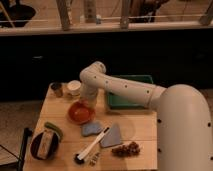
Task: Place apple in red bowl
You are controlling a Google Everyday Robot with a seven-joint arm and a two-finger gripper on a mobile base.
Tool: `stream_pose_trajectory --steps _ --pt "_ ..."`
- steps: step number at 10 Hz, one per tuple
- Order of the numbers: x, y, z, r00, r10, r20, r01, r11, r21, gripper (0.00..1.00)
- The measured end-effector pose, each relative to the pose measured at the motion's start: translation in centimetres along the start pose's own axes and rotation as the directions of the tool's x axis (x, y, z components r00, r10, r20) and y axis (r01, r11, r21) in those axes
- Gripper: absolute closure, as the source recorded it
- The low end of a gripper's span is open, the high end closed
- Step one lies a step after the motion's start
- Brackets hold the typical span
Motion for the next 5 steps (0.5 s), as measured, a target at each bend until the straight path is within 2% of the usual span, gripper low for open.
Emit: stream_pose_trajectory --steps 5 --pt "-0.01 -0.45 0.14 1.000 -0.011 0.014 0.011 1.000 0.001 0.94"
